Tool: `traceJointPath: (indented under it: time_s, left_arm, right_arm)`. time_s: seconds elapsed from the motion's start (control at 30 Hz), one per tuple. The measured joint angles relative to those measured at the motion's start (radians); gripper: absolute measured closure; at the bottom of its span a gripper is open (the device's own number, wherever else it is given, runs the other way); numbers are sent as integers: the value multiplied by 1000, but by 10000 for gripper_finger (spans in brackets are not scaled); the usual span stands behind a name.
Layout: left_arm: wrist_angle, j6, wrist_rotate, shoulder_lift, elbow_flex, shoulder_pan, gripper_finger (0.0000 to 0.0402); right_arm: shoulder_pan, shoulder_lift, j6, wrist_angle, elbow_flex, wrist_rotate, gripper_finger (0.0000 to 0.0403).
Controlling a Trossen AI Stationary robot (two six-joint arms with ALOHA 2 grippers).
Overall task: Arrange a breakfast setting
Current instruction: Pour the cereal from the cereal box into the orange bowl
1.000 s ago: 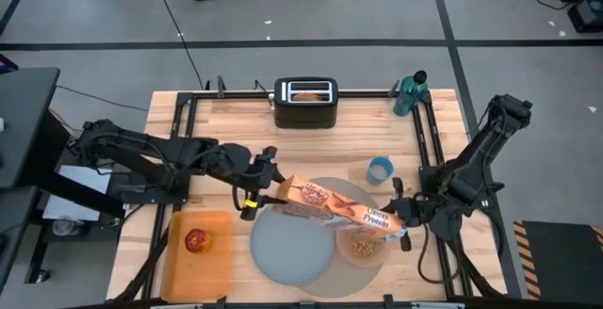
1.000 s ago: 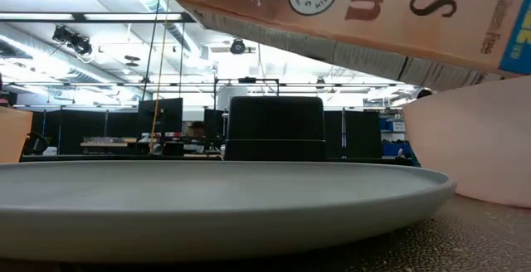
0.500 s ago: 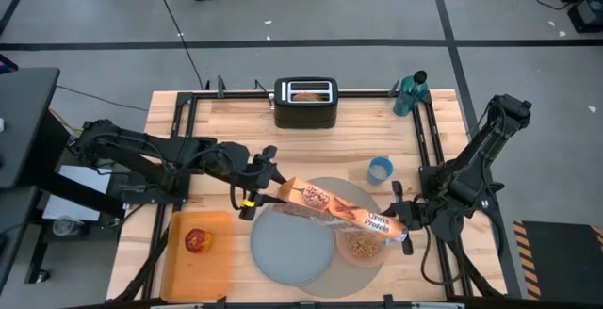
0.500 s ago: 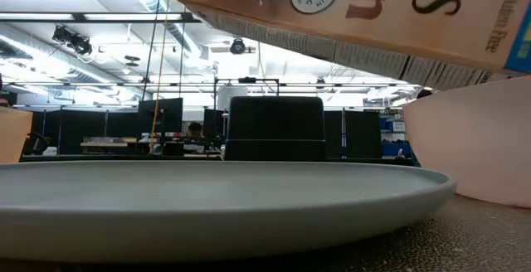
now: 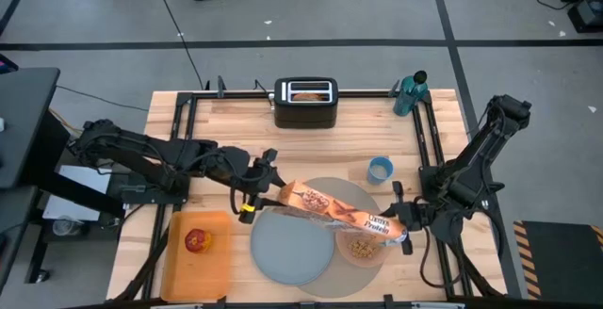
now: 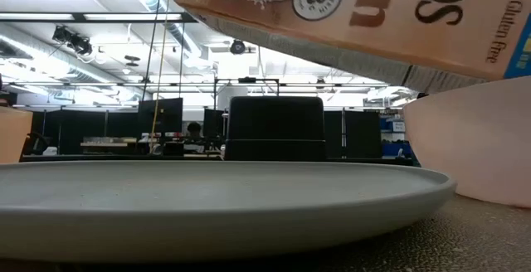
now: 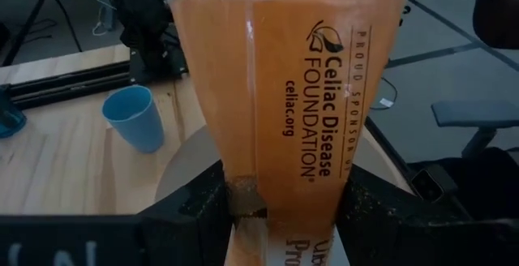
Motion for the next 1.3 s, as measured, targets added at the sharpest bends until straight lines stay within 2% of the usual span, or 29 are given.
traceJointPath:
  time_s: [0.1,0.2,0.3,0.4,0.47,0.53,0.63,0.73,0.83,0.93,1.0,1.07,1.17,1.3]
  left_arm:
    - [-7,0,10,9,0,-4,214]
    - [-14,4,1,18,-1,-3,214]
    - [-4,16,8,14,-1,-1,214]
    - [11,27,-1,10,-1,0,214]
    - [26,28,5,3,-1,4,214]
    - [29,27,10,3,1,5,214]
    - [17,26,3,10,0,9,214]
    - [14,22,9,10,0,8,214]
    - [7,21,1,12,-1,6,214]
    - [9,21,9,10,-1,7,214]
    - [7,22,4,11,-1,7,214]
    - [6,21,-1,12,-1,7,214]
    - [7,19,9,10,0,9,214]
    - [1,18,4,12,0,7,214]
  right_arm:
    - [-2,15,-43,40,0,-66,390]
    - [-3,2,3,-18,-2,-25,390]
    - [-8,21,-26,31,1,-89,390]
    - [-11,3,24,-44,0,-18,390]
    - [-19,7,34,7,0,-51,390]
    - [-20,22,-37,53,2,-96,390]
    - [-19,7,8,-20,0,-26,391]
    - [-27,30,-26,33,1,-85,392]
    - [-28,16,16,-33,0,-29,392]
    - [-31,28,-22,39,0,-87,392]
    - [-31,20,-37,-1,0,-64,392]
    - [-33,-1,18,-40,0,-26,392]
    - [-38,22,-36,42,1,-98,392]
    - [-41,13,-2,1,0,-62,392]
